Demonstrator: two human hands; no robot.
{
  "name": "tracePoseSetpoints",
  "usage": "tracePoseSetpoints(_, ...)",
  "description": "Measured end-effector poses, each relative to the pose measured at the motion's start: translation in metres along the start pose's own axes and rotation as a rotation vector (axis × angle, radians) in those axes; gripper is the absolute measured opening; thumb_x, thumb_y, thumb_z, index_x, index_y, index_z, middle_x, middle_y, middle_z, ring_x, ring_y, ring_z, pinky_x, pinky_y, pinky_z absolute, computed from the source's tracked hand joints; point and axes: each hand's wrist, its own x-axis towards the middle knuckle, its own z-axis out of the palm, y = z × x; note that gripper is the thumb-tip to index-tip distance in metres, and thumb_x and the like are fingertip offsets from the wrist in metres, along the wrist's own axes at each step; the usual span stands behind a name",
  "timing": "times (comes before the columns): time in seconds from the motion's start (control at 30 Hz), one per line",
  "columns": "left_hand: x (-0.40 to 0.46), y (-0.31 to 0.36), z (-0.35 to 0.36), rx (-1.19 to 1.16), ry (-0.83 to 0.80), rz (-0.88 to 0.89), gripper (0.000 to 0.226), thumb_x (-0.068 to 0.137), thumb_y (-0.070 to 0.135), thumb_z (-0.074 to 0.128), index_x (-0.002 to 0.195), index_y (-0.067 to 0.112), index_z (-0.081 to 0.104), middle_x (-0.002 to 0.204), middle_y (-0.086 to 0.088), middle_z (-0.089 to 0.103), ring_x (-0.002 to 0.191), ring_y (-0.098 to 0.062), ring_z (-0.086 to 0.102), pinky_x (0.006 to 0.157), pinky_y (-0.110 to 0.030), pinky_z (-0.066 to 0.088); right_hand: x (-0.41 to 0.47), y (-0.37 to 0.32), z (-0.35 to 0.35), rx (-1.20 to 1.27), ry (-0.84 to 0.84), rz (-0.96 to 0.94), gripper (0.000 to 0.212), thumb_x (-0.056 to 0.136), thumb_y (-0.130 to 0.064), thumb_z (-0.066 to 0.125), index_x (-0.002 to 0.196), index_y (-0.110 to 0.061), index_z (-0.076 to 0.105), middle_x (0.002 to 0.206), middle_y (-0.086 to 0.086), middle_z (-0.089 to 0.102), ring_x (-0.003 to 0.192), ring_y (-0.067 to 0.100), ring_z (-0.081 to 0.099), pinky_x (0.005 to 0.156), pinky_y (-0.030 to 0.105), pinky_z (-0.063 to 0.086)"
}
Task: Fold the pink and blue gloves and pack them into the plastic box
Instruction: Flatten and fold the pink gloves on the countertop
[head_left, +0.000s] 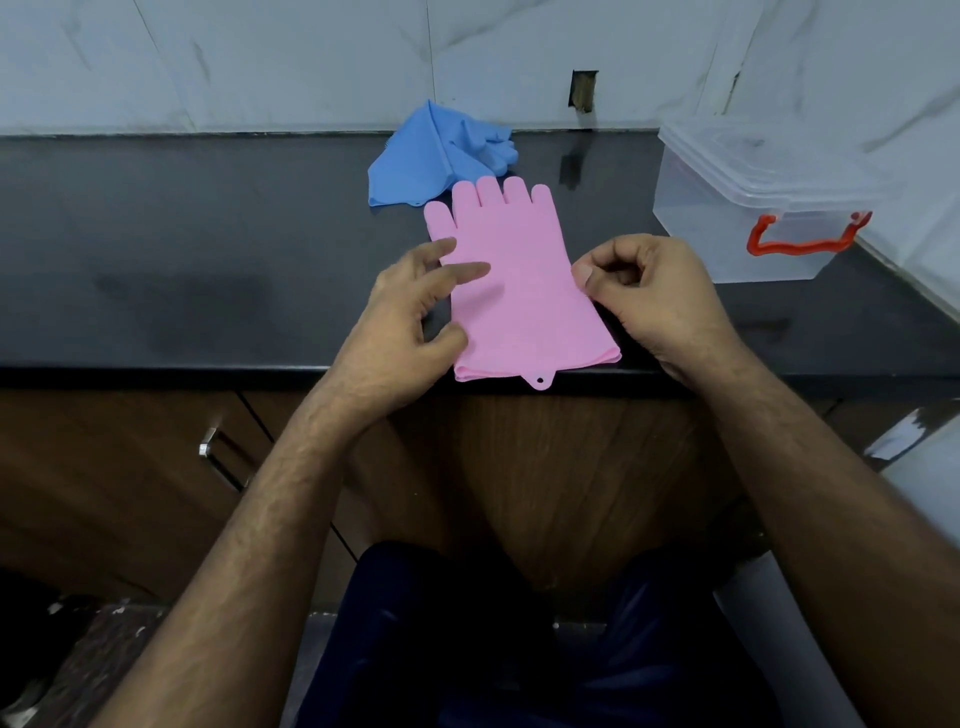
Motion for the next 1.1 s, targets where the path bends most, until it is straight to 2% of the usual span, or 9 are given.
tracePoseSetpoints(0.07, 0.006, 0.000, -0.003, -0.084, -0.081, -0.027, 0.068, 0.090, -0.001, 0.052, 0.146, 0.038, 0.053, 0.168, 0.016, 0.022, 0.157, -0.008, 0.011, 0.121, -0.025, 0.018, 0.001, -0.002, -0.001, 0.025, 0.009, 0.001, 0.017, 0.095, -0.036, 0.068, 0.099, -0.023, 0.077, 0.099, -0.009, 0.074, 0.090, 0.011, 0.069, 0.088, 0.034, 0.058)
tracePoseSetpoints(0.17, 0.021, 0.001, -0.008, -0.181, -0.142, -0.082, 0.054, 0.103, 0.012, 0.048, 0.149, 0.040, 0.049, 0.169, 0.021, 0.013, 0.156, -0.003, -0.006, 0.121, -0.028, 0.003, 0.008, -0.005, -0.001, 0.111, -0.091, 0.023, 0.026, 0.100, -0.038, 0.059, 0.112, -0.023, 0.075, 0.115, -0.016, 0.071, 0.104, 0.003, 0.066, 0.101, 0.032, 0.052)
tracePoseSetpoints(0.27, 0.037, -0.001, -0.007, -0.048, -0.201, -0.042, 0.044, 0.110, 0.039, 0.039, 0.153, 0.037, 0.043, 0.170, 0.018, 0.008, 0.156, -0.006, -0.010, 0.125, -0.036, -0.003, 0.019, -0.005, 0.001, 0.051, -0.225, -0.082, 0.035, 0.105, -0.037, 0.050, 0.131, -0.022, 0.066, 0.140, -0.017, 0.059, 0.122, -0.003, 0.056, 0.111, 0.022, 0.041)
tracePoseSetpoints(0.33, 0.049, -0.004, -0.004, 0.084, -0.256, -0.018, 0.046, 0.110, 0.045, 0.031, 0.155, 0.039, 0.039, 0.170, 0.016, 0.006, 0.157, -0.008, -0.010, 0.127, -0.039, -0.006, 0.026, -0.005, 0.004, -0.011, -0.341, -0.171, 0.041, 0.105, -0.038, 0.048, 0.141, -0.022, 0.059, 0.154, -0.016, 0.044, 0.137, -0.004, 0.042, 0.111, 0.010, 0.030)
tracePoseSetpoints(0.4, 0.060, -0.007, -0.002, 0.177, -0.296, -0.027, 0.047, 0.110, 0.046, 0.028, 0.157, 0.040, 0.035, 0.171, 0.015, 0.006, 0.158, -0.010, -0.008, 0.127, -0.039, -0.006, 0.033, -0.002, 0.008, -0.092, -0.476, -0.227, 0.046, 0.104, -0.038, 0.049, 0.147, -0.024, 0.052, 0.160, -0.016, 0.034, 0.146, -0.004, 0.026, 0.114, 0.009, 0.021)
tracePoseSetpoints(0.57, 0.068, -0.019, 0.007, 0.432, -0.335, -0.017, 0.061, 0.104, 0.060, 0.031, 0.161, 0.045, 0.015, 0.171, 0.016, 0.001, 0.158, -0.011, -0.006, 0.128, -0.043, -0.003, 0.052, 0.006, 0.010, -0.330, -0.548, -0.236, 0.056, 0.102, -0.036, 0.056, 0.154, -0.027, 0.040, 0.162, -0.014, 0.030, 0.151, 0.002, 0.017, 0.124, 0.026, 0.012)
tracePoseSetpoints(0.8, 0.069, -0.018, 0.012, 0.472, -0.335, -0.109, 0.097, 0.087, 0.086, 0.025, 0.163, 0.033, -0.004, 0.170, 0.009, -0.016, 0.157, -0.014, -0.014, 0.128, -0.043, -0.004, 0.060, 0.013, 0.016, -0.366, -0.451, -0.163, 0.054, 0.106, -0.029, 0.046, 0.157, -0.018, 0.033, 0.165, -0.010, 0.023, 0.153, 0.006, 0.013, 0.121, 0.022, 0.009)
tracePoseSetpoints(0.93, 0.069, -0.020, 0.010, 0.448, -0.330, -0.118, 0.106, 0.082, 0.091, 0.027, 0.163, 0.031, -0.002, 0.170, 0.010, -0.015, 0.157, -0.010, -0.012, 0.128, -0.042, -0.004, 0.058, 0.011, 0.013, -0.305, -0.419, -0.190, 0.050, 0.107, -0.031, 0.045, 0.155, -0.019, 0.038, 0.165, -0.009, 0.024, 0.151, 0.003, 0.019, 0.124, 0.025, 0.013)
tracePoseSetpoints(1.1, 0.069, -0.020, 0.010, 0.416, -0.296, -0.112, 0.092, 0.088, 0.085, 0.030, 0.163, 0.037, 0.008, 0.170, 0.018, -0.007, 0.157, -0.008, -0.008, 0.127, -0.042, -0.003, 0.057, 0.010, 0.010, -0.229, -0.483, -0.156, 0.047, 0.103, -0.052, 0.041, 0.143, -0.032, 0.056, 0.158, -0.021, 0.036, 0.145, -0.002, 0.030, 0.120, 0.027, 0.024)
